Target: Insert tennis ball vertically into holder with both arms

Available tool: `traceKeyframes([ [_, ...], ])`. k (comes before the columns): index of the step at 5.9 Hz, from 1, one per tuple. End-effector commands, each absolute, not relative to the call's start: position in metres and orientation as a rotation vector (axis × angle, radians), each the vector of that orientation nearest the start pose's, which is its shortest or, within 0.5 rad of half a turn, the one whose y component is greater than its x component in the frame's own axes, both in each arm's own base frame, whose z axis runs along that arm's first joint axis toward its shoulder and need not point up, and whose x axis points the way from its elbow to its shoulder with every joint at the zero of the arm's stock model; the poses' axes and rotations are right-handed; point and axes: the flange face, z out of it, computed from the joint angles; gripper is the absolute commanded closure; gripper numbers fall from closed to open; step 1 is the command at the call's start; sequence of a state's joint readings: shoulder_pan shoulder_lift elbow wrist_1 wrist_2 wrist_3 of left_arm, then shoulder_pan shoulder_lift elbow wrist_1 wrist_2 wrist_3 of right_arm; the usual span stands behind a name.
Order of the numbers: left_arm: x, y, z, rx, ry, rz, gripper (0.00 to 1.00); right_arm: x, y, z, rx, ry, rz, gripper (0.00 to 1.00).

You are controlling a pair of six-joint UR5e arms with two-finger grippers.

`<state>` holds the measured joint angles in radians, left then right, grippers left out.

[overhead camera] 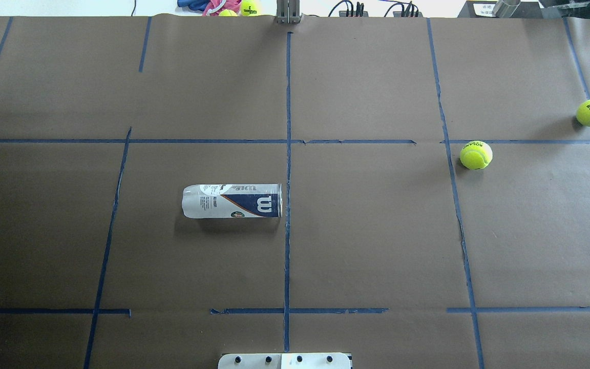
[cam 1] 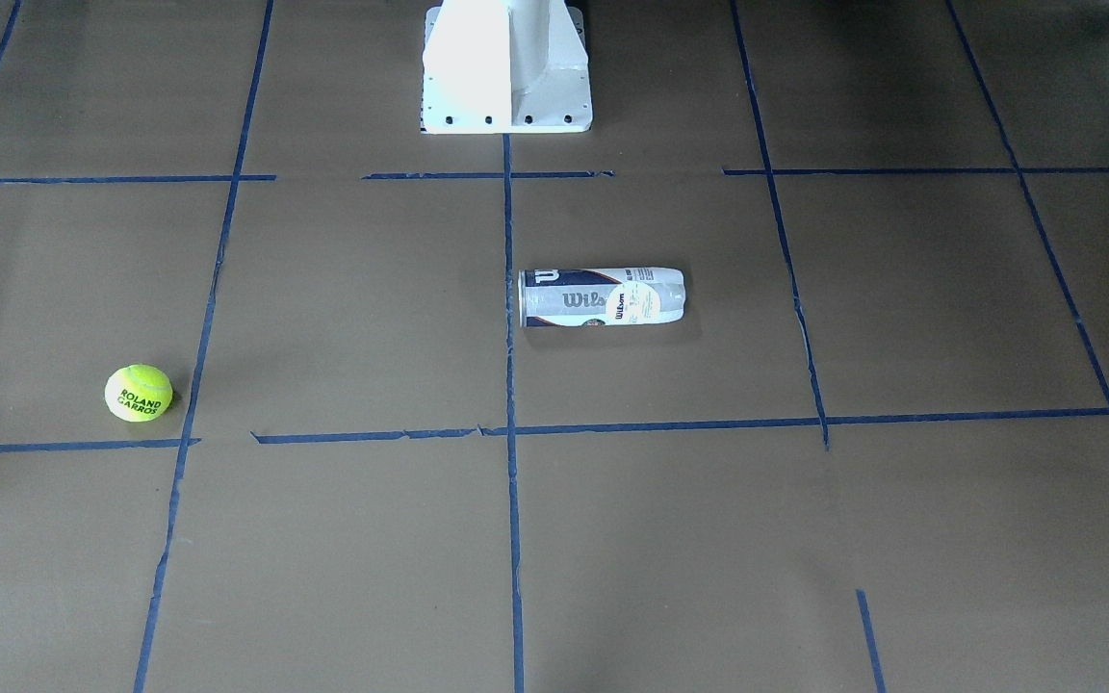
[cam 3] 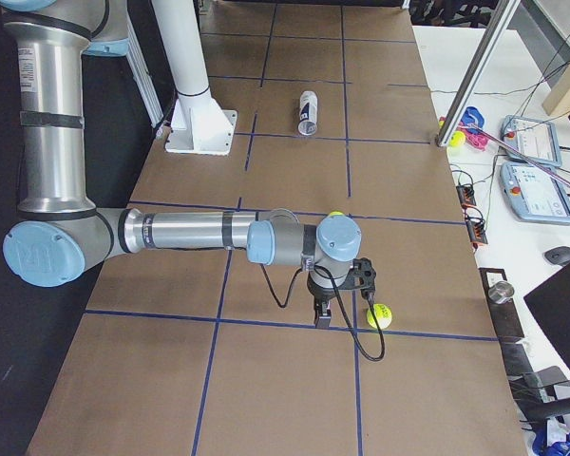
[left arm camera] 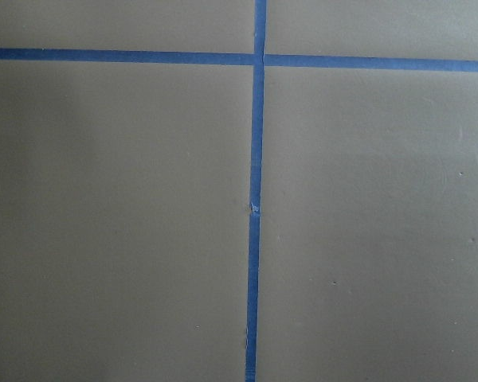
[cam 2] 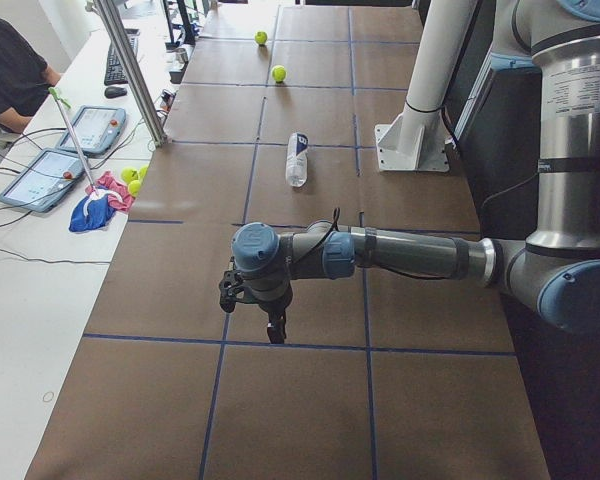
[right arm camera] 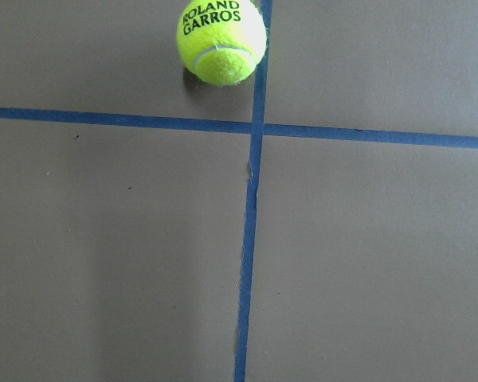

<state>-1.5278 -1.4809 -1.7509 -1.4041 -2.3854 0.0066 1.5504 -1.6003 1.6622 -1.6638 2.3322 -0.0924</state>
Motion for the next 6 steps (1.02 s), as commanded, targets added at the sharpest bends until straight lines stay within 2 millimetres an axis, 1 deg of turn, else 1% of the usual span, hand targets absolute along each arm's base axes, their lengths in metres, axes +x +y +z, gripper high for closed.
traceKeyframes([
  [1,-0.0409,-0.4449,0.6286,-0.071,0.827,0.027,0.00,0.0553,-0.4741,0.6408,-0.002,-0.760,-0.106,0.00],
  [4,-0.0418,-0.4452,0.6273,-0.066,0.813,0.029,0.00,0.0550,-0.4698,0.6455,-0.012,-0.756,-0.104,0.00],
  [5,-0.0410,-0.4468,0.6224,-0.060,0.813,0.030,0.00,0.0550,-0.4706,0.6446,-0.011,-0.756,-0.099,0.00],
  [6,-0.0412,-0.4461,0.6231,-0.061,0.812,0.029,0.00,0.0541,-0.4709,0.6442,-0.011,-0.757,-0.097,0.00],
])
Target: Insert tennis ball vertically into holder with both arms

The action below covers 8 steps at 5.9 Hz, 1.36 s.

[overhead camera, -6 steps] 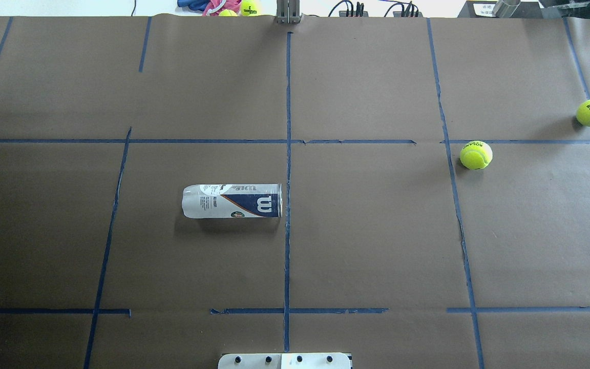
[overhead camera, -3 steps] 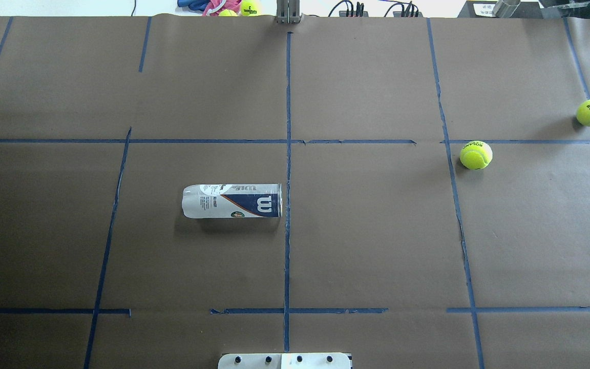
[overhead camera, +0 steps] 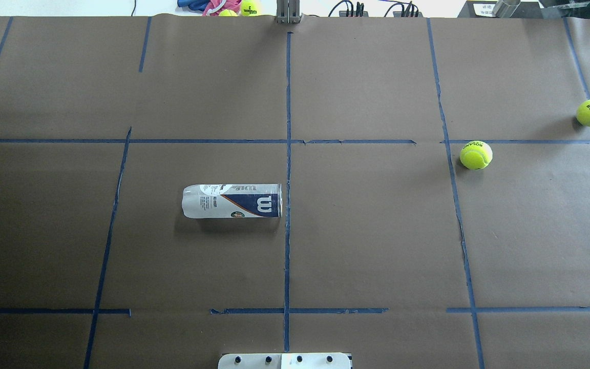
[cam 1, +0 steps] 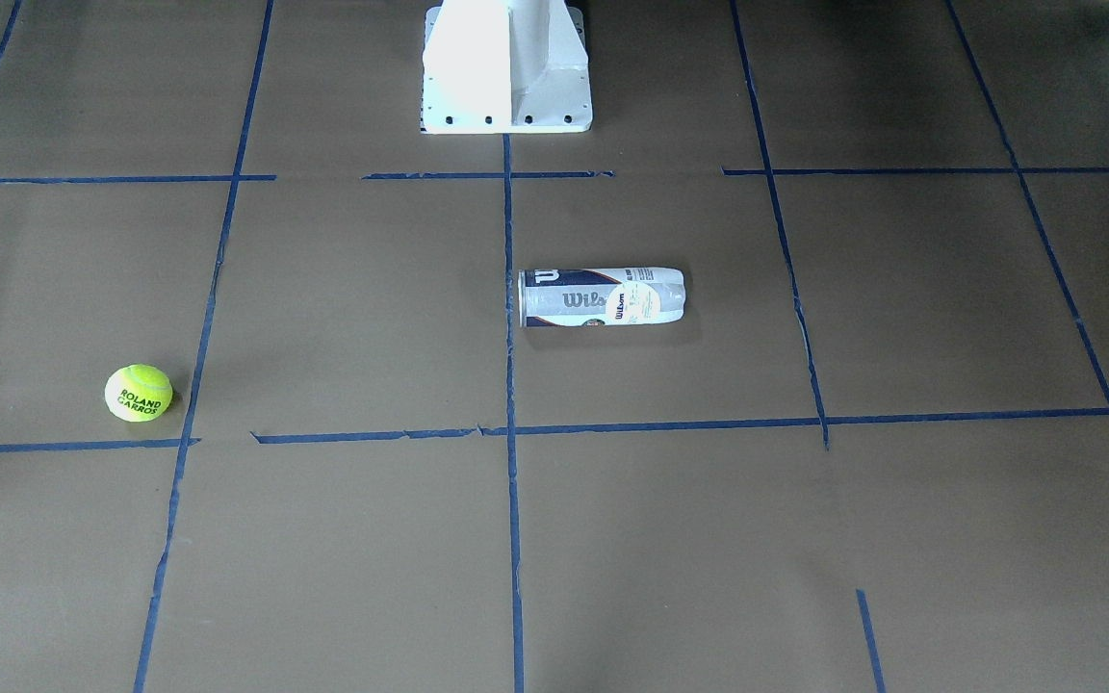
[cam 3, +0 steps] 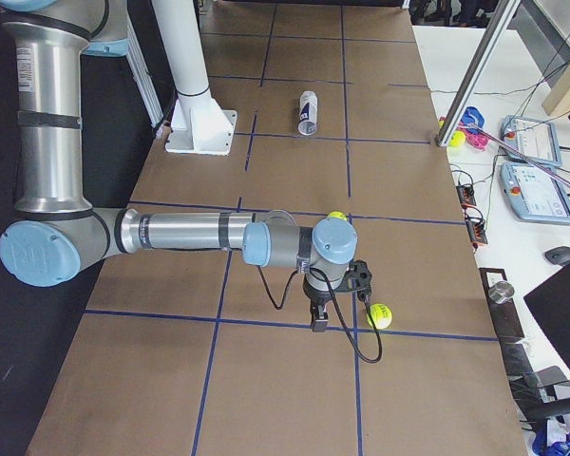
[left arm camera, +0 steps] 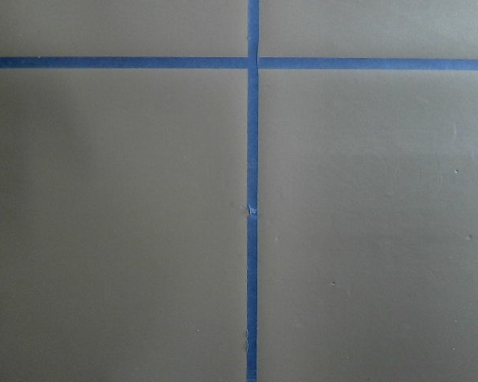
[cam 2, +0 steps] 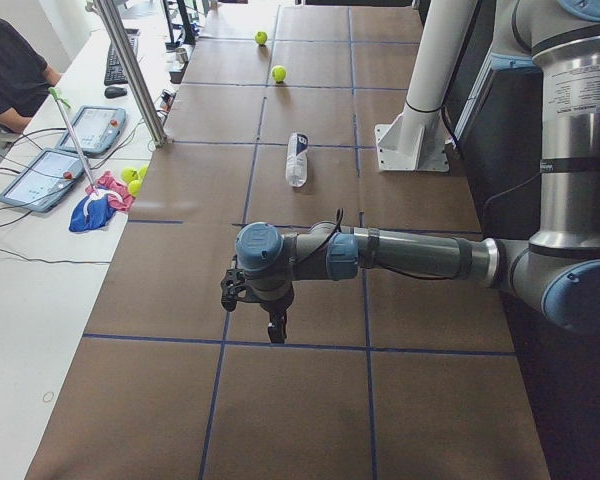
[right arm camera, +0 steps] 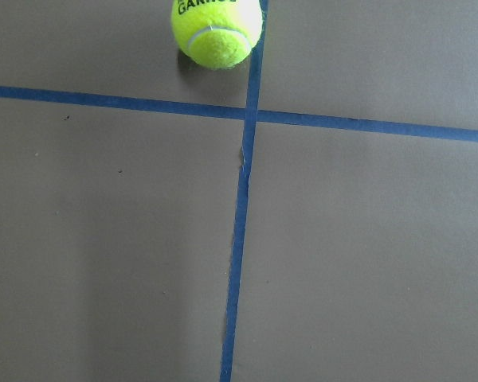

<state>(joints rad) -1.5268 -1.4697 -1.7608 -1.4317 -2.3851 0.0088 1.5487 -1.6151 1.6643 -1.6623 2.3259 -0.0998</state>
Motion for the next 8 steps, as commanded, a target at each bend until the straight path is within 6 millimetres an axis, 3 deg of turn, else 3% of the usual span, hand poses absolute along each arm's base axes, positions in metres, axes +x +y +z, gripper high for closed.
traceKeyframes([
  [1,-0.0417,-0.4459,0.6184,-0.051,0.814,0.031,0.00,0.0538,-0.4709,0.6439,-0.011,-0.762,-0.097,0.00],
  [8,-0.0392,-0.4510,0.6131,-0.043,0.818,0.036,0.00,0.0496,-0.4724,0.6435,-0.010,-0.769,-0.103,0.00],
])
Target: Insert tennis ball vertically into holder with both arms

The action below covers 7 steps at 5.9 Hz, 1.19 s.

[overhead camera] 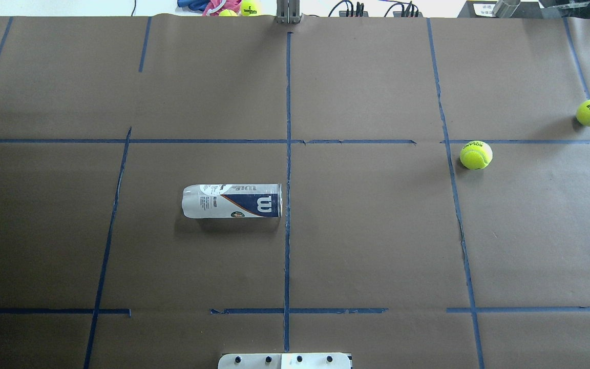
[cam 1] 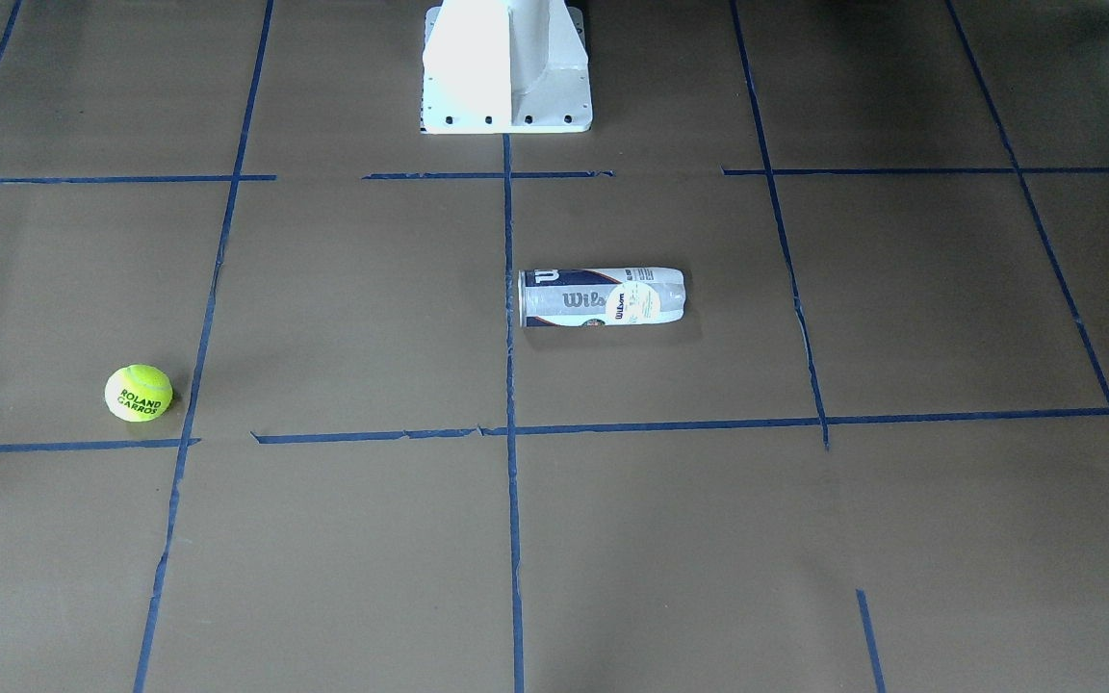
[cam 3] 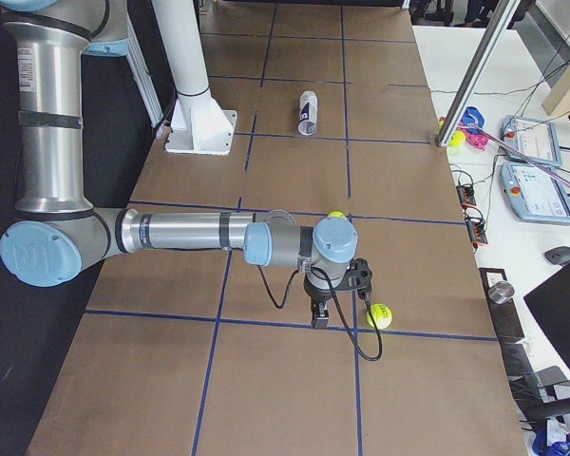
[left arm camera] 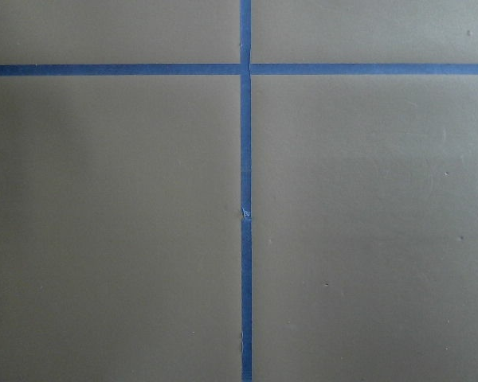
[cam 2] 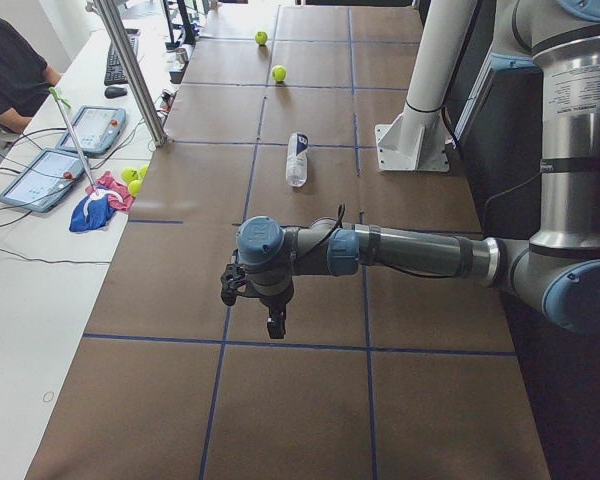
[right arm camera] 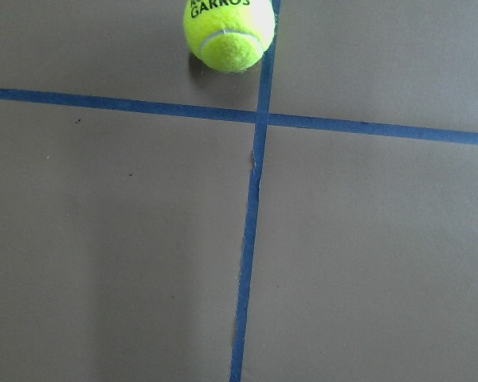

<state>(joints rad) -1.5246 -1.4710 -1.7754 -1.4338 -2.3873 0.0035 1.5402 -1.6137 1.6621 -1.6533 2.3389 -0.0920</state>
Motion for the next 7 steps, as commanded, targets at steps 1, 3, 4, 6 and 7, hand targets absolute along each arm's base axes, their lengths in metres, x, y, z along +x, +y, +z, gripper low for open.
traceKeyframes([
  [1,-0.037,-0.451,0.618,-0.054,0.823,0.035,0.00,0.048,-0.472,0.645,-0.014,-0.768,-0.105,0.00],
  [3,-0.038,-0.445,0.618,-0.048,0.826,0.044,0.00,0.044,-0.473,0.643,-0.011,-0.768,-0.119,0.00],
  [4,-0.034,-0.449,0.611,-0.020,0.827,0.067,0.00,0.043,-0.474,0.633,0.012,-0.769,-0.136,0.00],
  [6,0.030,-0.466,0.585,0.110,0.839,0.267,0.00,0.038,-0.474,0.631,0.008,-0.803,-0.135,0.00],
  [7,0.064,-0.481,0.559,0.189,0.851,0.368,0.00,0.030,-0.476,0.624,0.017,-0.804,-0.155,0.00],
])
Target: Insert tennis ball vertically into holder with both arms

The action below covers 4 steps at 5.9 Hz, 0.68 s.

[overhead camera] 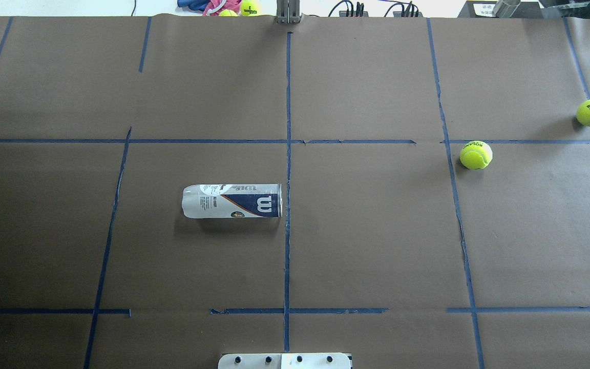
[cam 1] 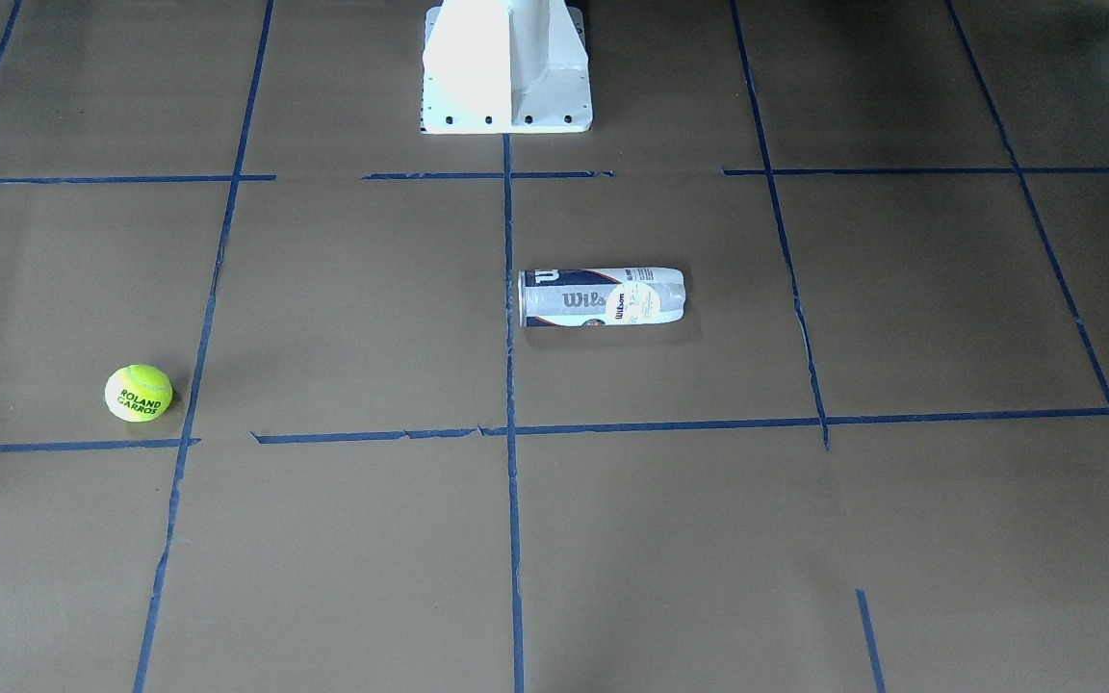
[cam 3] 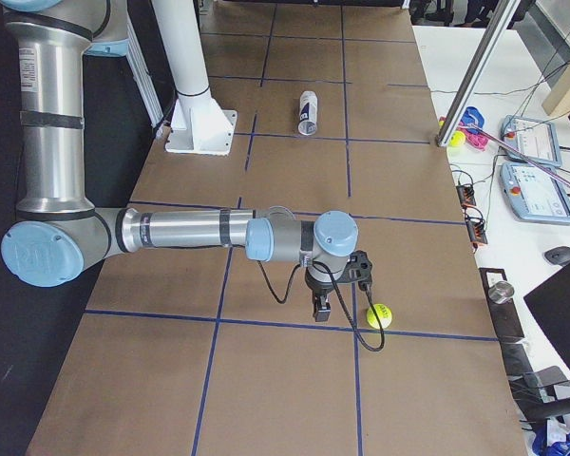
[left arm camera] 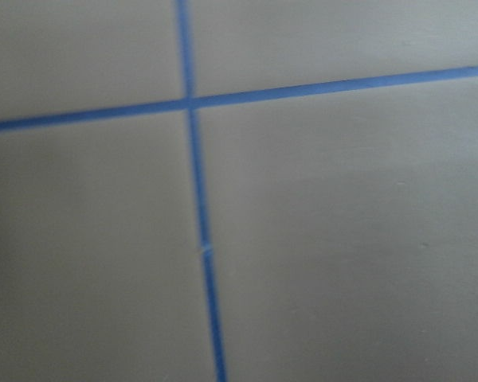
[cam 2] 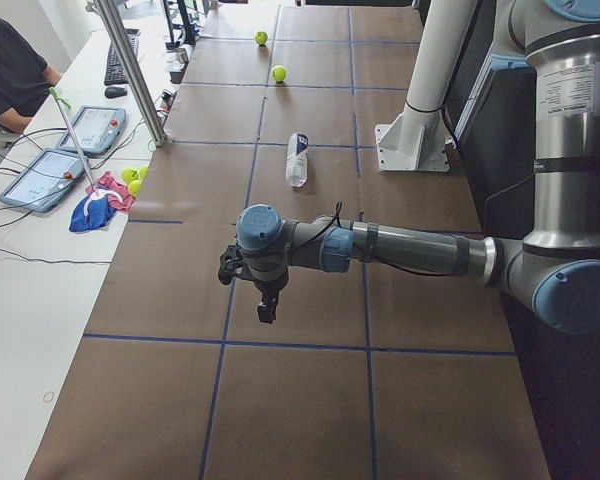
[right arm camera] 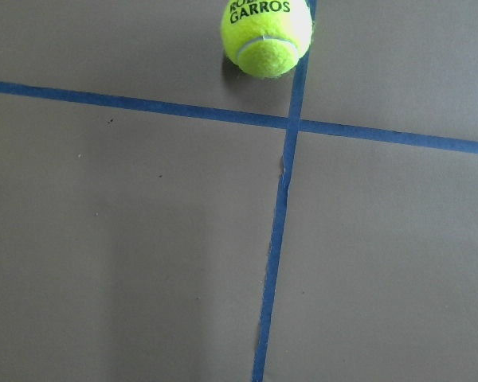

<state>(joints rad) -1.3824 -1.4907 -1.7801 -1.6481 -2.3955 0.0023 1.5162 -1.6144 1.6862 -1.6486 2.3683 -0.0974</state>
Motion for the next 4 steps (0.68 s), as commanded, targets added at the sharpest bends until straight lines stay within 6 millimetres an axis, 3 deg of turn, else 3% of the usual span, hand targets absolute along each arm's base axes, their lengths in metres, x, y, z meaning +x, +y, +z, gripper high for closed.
traceKeyframes([
  [1,0.088,-0.502,0.524,0.258,0.868,0.436,0.00,0.014,-0.477,0.613,0.023,-0.805,-0.196,0.00],
  [3,0.147,-0.539,0.435,0.425,0.907,0.581,0.00,-0.003,-0.482,0.603,0.028,-0.808,-0.234,0.00],
  [4,0.220,-0.530,0.397,0.464,0.924,0.735,0.00,-0.005,-0.482,0.599,0.034,-0.808,-0.241,0.00],
])
